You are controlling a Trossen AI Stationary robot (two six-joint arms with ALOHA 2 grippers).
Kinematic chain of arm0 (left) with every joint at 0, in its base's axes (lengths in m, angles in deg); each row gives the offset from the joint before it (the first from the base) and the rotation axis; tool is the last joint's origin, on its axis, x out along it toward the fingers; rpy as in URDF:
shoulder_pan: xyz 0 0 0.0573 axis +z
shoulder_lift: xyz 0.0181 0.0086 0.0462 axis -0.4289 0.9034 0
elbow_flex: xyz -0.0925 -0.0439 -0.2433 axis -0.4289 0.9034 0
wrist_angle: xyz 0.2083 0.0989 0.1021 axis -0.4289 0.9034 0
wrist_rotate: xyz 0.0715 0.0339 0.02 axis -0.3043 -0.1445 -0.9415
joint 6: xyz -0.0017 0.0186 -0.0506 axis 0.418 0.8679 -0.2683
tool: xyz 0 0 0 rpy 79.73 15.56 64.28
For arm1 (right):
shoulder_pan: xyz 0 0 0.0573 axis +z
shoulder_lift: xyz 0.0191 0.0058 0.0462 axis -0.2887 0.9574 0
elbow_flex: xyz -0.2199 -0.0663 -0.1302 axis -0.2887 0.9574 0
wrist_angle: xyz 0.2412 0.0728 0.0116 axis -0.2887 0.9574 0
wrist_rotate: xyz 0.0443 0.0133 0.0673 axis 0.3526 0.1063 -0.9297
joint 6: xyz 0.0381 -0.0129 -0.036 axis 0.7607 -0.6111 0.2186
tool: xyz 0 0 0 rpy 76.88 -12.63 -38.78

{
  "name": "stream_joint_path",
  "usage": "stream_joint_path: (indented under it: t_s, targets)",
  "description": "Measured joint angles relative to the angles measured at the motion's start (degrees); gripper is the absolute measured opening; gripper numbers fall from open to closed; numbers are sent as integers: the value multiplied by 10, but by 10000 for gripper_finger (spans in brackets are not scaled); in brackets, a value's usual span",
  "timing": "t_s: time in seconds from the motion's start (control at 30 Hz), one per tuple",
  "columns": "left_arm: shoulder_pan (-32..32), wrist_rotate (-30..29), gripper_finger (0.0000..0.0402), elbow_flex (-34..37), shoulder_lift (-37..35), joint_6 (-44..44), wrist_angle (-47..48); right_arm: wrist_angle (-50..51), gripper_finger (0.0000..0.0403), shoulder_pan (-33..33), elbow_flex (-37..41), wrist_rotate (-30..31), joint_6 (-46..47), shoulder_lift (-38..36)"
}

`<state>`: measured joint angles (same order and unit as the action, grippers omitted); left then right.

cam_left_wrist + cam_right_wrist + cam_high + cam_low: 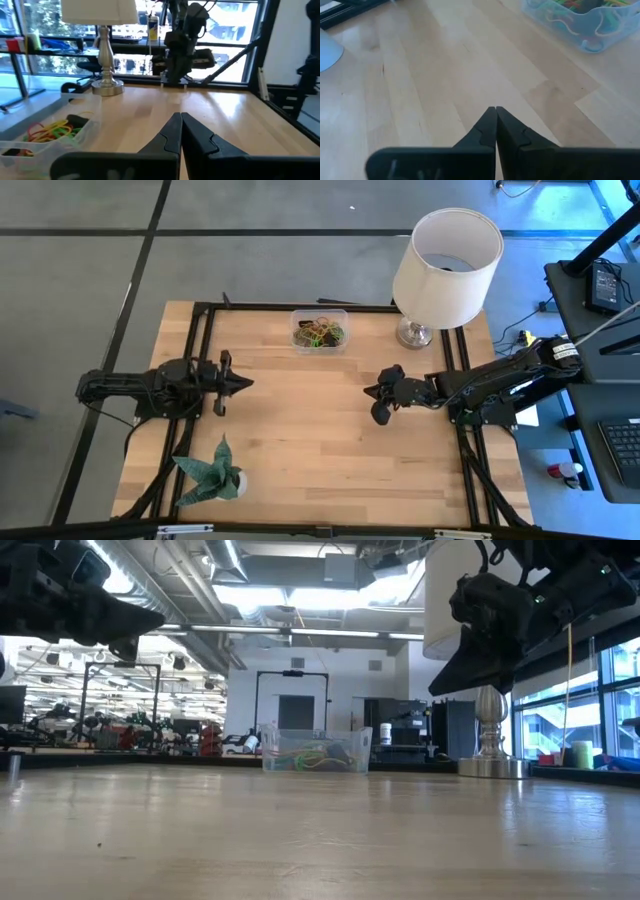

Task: Pick and place rubber bands into bin
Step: Return to Home Position

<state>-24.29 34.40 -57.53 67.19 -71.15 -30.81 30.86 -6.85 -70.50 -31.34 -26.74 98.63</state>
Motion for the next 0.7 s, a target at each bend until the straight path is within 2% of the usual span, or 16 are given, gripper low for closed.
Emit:
stream_joint_path:
  t_s: [0.23, 0.4, 0.57, 0.7]
  targets:
    - [-1, 29, 3, 0, 2, -14, 3, 0, 5, 0, 0, 0, -29, -22]
    - [0, 37, 1, 0, 4, -56, 3, 11, 5, 0, 0, -2, -74, -50]
    - [0, 37, 5, 0, 4, -56, 3, 36, 2, -13, 10, -55, -116, -68]
    - [0, 37, 8, 0, 4, -57, 3, 4, 2, -40, 50, -121, -137, -96]
